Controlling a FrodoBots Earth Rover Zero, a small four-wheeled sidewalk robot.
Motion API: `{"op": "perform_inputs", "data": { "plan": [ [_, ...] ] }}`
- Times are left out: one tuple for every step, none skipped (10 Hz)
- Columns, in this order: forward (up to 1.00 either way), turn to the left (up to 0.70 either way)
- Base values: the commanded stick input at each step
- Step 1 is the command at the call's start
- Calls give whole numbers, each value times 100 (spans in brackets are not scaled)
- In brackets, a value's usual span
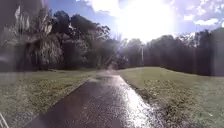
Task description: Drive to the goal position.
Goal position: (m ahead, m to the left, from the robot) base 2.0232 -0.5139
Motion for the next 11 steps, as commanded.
{"op": "perform_inputs", "data": {
  "plan": [
    [70,0],
    [70,0],
    [70,0],
    [70,0],
    [49,0],
    [5,0],
    [0,0],
    [0,0],
    [0,0],
    [0,0],
    [0,17]
  ]
}}
